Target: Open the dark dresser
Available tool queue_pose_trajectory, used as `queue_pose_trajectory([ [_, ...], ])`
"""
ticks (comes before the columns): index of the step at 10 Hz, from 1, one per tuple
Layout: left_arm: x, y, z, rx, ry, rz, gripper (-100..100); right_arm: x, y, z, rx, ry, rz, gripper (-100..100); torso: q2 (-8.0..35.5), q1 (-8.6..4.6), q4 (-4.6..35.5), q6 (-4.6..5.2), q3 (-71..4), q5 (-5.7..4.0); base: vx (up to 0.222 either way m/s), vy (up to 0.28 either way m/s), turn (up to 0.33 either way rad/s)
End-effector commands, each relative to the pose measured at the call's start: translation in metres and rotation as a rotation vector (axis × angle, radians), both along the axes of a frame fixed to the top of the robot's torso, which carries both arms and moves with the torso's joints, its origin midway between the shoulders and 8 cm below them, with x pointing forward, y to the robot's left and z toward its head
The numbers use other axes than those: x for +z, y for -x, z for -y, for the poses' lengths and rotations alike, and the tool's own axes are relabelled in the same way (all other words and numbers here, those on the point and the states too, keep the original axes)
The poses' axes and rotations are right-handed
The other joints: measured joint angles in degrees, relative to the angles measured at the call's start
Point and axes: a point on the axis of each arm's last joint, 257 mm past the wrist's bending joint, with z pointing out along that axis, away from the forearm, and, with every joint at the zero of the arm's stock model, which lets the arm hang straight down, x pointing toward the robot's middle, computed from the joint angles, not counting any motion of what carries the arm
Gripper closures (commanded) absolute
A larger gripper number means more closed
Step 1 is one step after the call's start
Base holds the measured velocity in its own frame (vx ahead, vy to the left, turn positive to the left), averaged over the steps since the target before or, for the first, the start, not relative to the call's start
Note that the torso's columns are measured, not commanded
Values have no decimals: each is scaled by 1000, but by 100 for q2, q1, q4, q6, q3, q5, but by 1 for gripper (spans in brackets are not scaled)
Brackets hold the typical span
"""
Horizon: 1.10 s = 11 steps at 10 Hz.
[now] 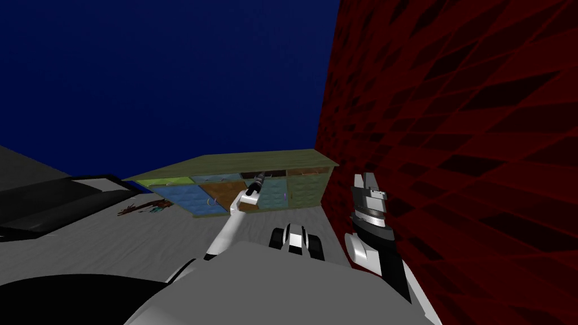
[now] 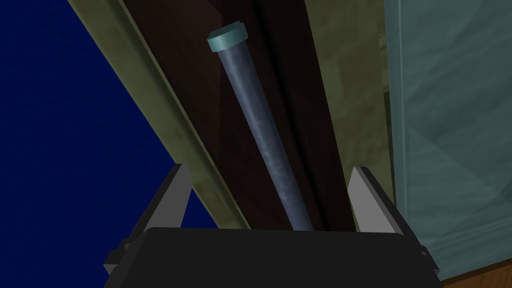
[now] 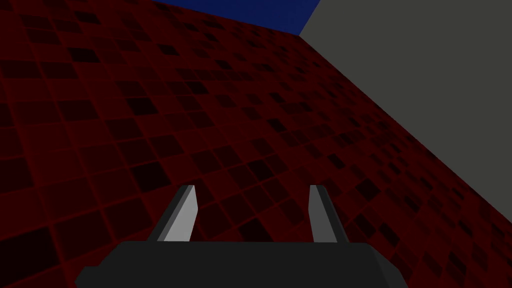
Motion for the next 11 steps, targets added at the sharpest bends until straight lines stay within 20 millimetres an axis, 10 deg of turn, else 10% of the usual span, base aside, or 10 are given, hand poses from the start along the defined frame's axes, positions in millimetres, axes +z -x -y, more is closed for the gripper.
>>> queue_pose_trajectory([
  [1,0,-12,-18,43,16,-5,-100,0,0,0,0,0,0,0,5,-5,4,6,4,-2,-97,-16,-110],
  [2,1,-11,-16,38,13,-2,-100,0,0,0,0,0,0,0,-6,-6,1,2,-2,-3,-37,-7,-11],
  [3,-1,-4,-5,15,5,-5,100,0,0,0,0,0,0,0,-21,1,-5,-3,-12,-1,40,11,243],
  [11,-3,33,49,-100,-15,-5,100,0,0,0,0,0,0,0,-8,8,4,-7,-4,-4,94,2,155],
])
